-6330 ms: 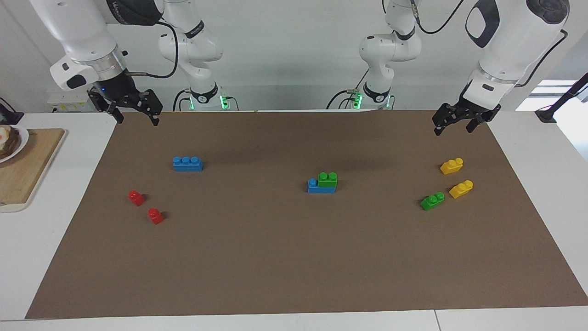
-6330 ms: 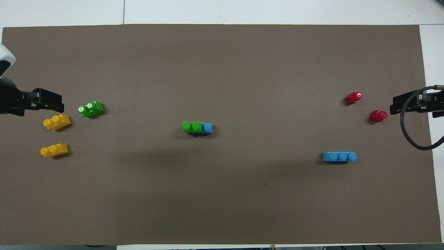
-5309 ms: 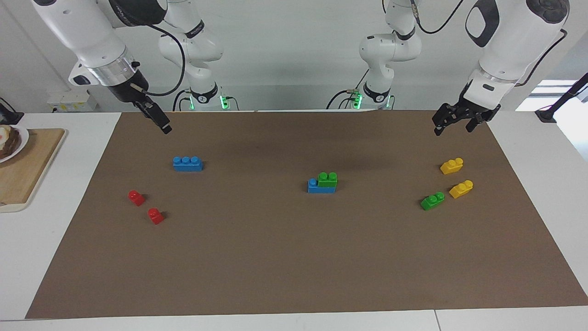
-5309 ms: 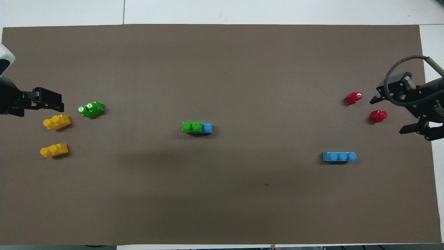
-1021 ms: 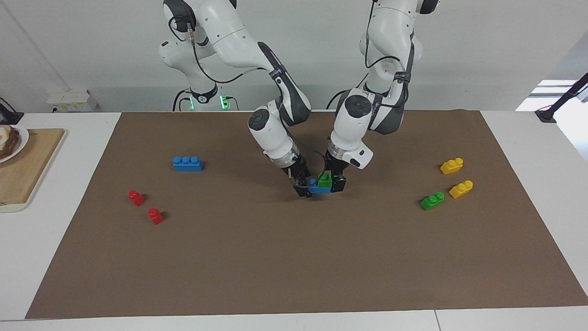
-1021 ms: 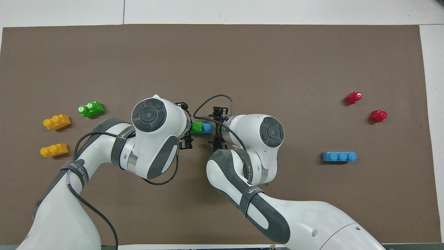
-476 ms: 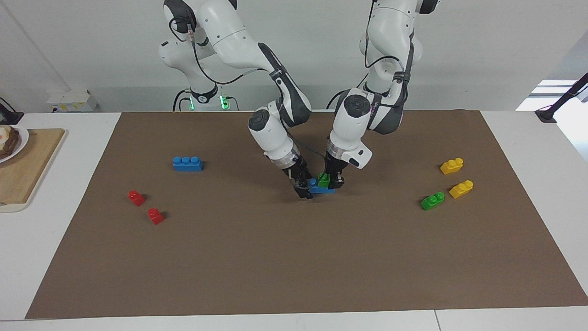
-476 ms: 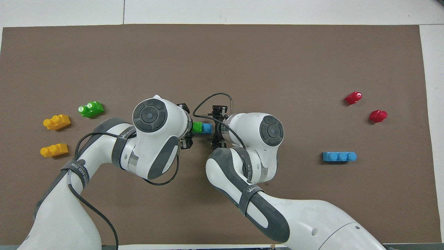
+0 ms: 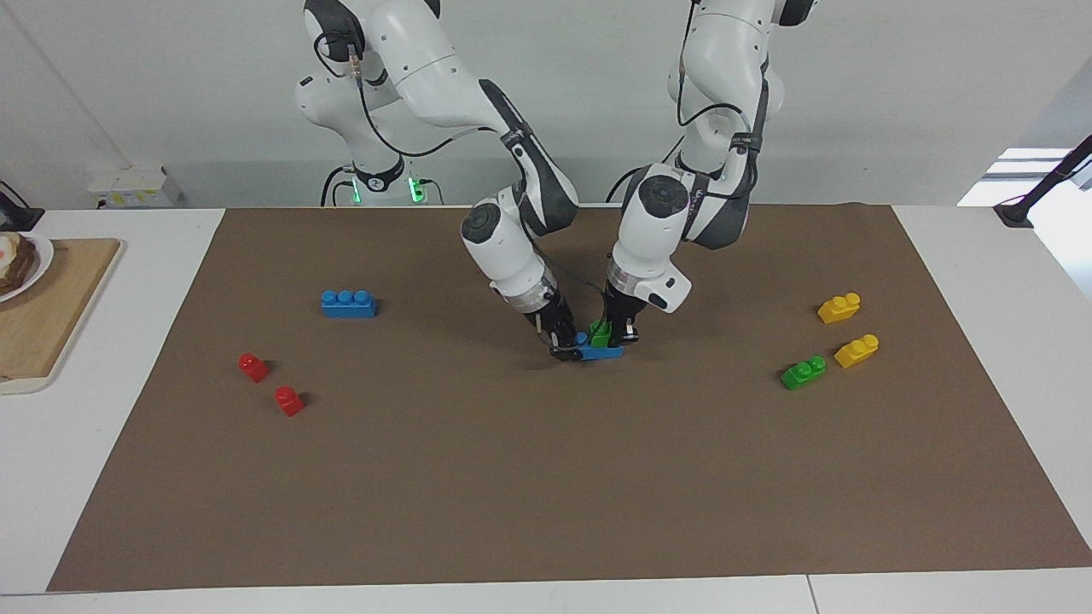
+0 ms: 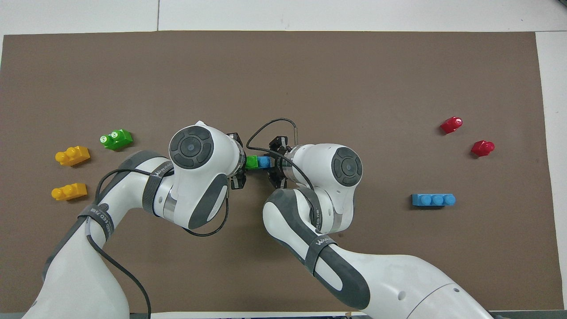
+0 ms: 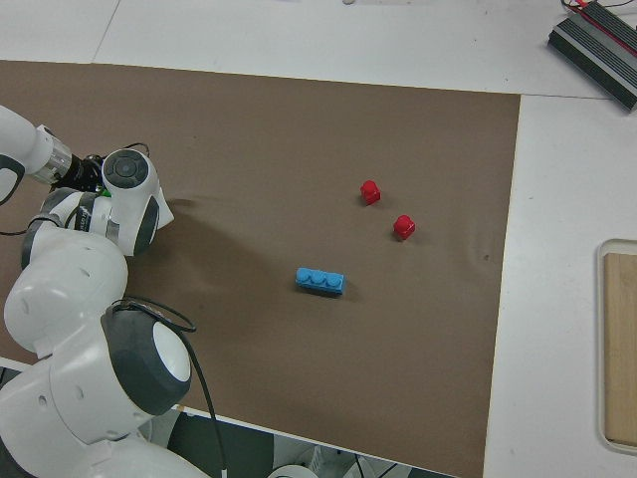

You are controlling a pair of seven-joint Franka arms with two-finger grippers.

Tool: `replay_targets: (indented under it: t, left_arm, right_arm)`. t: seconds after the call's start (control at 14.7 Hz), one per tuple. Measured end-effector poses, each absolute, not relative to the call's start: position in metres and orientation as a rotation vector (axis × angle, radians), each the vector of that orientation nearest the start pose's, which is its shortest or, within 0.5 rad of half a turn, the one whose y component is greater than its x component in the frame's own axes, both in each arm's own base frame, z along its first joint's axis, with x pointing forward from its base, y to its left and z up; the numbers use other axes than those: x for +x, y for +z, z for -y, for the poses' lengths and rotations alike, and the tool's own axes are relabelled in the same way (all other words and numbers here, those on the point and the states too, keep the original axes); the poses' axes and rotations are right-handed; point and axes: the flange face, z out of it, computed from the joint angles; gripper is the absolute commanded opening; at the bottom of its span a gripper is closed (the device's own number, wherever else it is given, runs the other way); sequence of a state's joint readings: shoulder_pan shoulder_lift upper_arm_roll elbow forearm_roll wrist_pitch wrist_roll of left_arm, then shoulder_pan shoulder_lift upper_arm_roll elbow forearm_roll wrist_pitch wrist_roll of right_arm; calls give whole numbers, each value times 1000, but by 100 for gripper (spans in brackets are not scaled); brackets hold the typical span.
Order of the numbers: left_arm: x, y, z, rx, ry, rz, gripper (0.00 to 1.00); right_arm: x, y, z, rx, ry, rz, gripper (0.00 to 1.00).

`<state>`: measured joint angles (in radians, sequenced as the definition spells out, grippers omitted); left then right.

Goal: Remove green block with left arm and hold with right
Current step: 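Close the left gripper on green while the right gripper closes on blue, then pull the green brick off with the left gripper while the right gripper holds blue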

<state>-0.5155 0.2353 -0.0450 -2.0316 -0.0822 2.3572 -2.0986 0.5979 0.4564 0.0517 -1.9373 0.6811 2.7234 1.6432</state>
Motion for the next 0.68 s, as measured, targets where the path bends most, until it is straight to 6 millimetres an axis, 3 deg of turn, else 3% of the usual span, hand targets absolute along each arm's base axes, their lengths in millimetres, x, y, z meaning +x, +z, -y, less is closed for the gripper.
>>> replay_targets:
  t: [0.41, 0.68]
  left_arm:
    - [509, 344, 320, 2118, -71, -2170, 27]
    - [520, 365, 315, 2133, -73, -2179, 27]
  right_arm:
    - [533, 276, -369, -1888, 303, -1897, 0]
    - [533, 276, -369, -1886, 302, -1898, 0]
